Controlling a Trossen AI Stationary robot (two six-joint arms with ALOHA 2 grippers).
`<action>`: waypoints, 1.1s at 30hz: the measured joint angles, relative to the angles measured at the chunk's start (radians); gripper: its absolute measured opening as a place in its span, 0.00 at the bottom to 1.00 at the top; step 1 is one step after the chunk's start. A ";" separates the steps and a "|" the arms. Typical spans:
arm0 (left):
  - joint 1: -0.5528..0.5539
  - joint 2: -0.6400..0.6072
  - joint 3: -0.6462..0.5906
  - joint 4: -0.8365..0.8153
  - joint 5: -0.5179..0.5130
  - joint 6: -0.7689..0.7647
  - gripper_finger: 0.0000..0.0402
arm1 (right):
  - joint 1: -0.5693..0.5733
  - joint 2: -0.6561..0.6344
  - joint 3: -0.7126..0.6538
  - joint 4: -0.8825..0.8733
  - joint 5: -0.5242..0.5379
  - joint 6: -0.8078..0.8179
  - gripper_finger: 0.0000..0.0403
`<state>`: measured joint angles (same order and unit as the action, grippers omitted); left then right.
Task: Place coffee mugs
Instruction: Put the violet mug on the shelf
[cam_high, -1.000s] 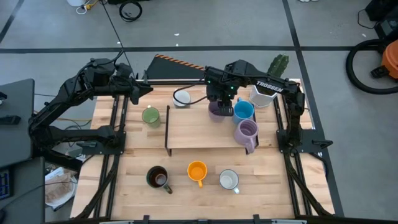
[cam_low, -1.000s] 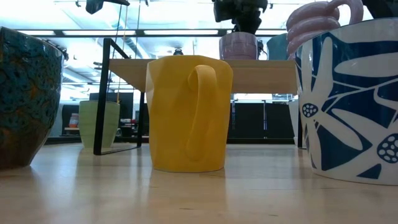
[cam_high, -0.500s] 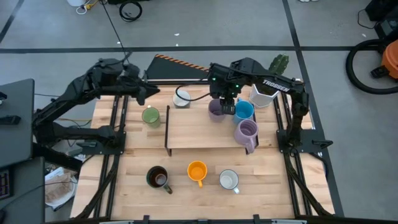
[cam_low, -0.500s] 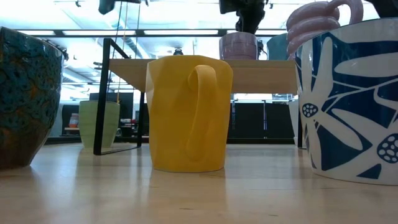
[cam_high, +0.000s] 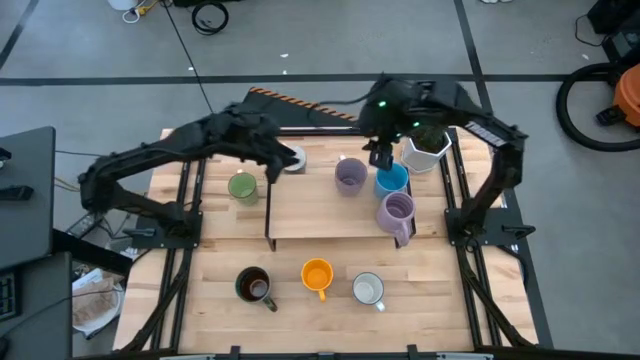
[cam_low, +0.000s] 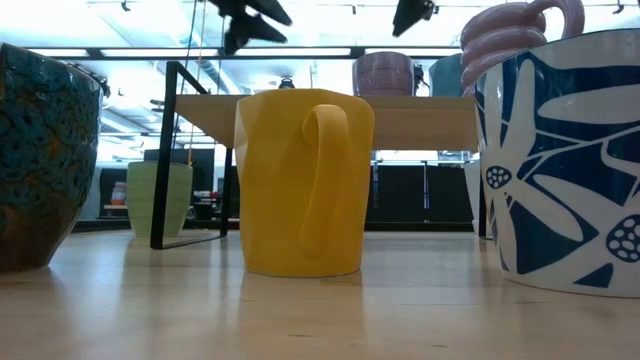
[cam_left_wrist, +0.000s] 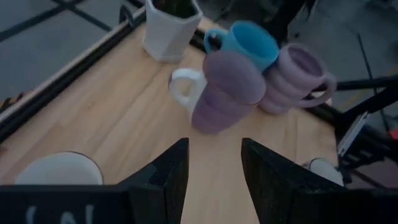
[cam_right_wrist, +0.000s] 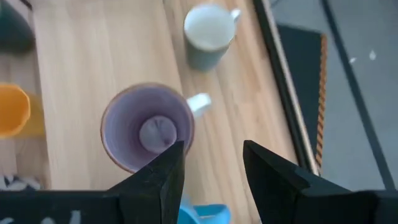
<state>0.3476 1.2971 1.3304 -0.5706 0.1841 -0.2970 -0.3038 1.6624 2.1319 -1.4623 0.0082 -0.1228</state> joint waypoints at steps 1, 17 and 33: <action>-0.006 0.022 0.000 0.014 0.002 0.003 0.38 | -0.001 -0.016 0.000 0.012 0.000 0.001 0.42; -0.121 0.316 0.000 0.142 0.033 0.348 0.41 | -0.001 -0.158 0.001 0.129 -0.010 0.053 0.42; -0.144 0.398 0.001 0.237 -0.049 0.402 0.77 | 0.001 -0.158 0.001 0.132 -0.035 0.093 0.42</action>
<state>0.2040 1.6946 1.3314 -0.3334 0.1350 0.1048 -0.3027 1.5043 2.1326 -1.3305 -0.0273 -0.0299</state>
